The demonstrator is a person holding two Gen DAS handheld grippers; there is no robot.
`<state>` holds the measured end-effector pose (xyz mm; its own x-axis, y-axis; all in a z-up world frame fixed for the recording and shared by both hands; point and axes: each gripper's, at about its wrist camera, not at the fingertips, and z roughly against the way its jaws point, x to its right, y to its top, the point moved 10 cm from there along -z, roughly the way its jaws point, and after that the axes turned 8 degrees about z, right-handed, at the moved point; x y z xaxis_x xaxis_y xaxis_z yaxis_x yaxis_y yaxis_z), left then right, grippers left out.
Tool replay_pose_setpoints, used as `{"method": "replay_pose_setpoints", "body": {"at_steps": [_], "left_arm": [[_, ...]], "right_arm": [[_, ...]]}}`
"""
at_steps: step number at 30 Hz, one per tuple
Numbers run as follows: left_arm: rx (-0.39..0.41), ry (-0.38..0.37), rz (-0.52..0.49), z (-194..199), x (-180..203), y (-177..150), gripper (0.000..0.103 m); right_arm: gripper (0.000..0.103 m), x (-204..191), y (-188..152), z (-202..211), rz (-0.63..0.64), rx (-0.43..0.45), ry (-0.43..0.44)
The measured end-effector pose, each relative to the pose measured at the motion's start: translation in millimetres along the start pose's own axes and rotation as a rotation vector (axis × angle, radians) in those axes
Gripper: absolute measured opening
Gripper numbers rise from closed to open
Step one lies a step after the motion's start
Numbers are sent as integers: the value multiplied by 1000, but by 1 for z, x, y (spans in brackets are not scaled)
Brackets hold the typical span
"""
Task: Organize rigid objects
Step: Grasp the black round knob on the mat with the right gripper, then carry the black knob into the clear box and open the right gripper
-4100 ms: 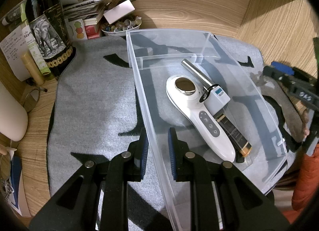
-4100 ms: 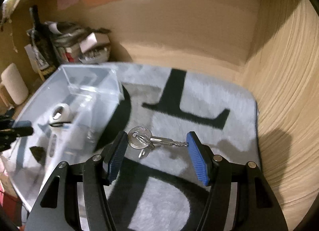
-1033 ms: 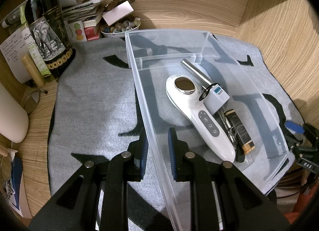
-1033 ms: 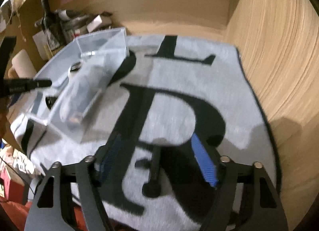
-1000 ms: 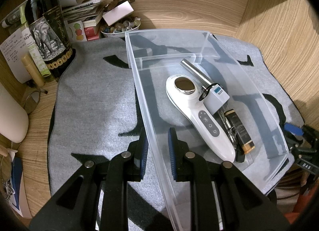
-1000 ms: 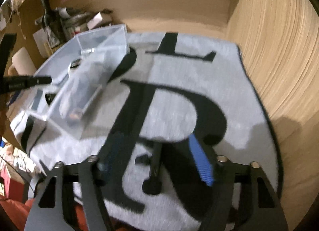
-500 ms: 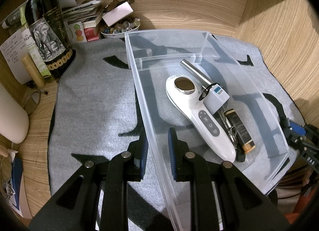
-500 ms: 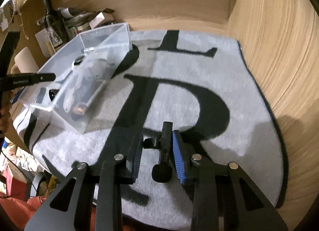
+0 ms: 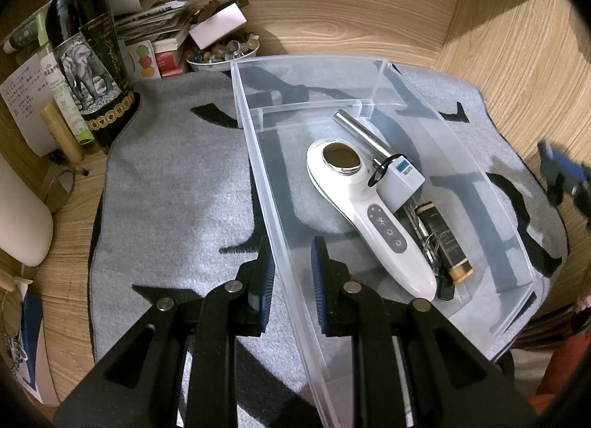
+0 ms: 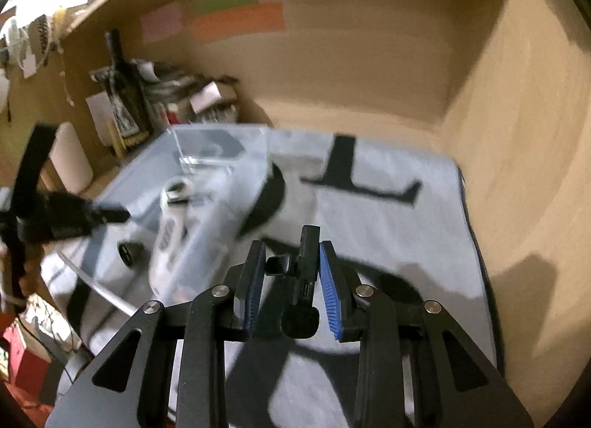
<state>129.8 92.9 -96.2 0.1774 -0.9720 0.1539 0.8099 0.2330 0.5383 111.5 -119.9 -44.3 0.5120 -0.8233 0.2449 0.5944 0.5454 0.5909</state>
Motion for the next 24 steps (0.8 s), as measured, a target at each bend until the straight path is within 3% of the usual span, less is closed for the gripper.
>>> {"method": "replay_pose_setpoints", "body": {"at_steps": [5, 12, 24], "left_arm": [[-1, -3, 3, 0, 0, 0, 18], [0, -2, 2, 0, 0, -1, 18], [2, -4, 2, 0, 1, 0, 18]], "right_arm": [[27, -22, 32, -2, 52, 59, 39], [27, -56, 54, -16, 118, 74, 106], [27, -100, 34, -75, 208, -87, 186]]}}
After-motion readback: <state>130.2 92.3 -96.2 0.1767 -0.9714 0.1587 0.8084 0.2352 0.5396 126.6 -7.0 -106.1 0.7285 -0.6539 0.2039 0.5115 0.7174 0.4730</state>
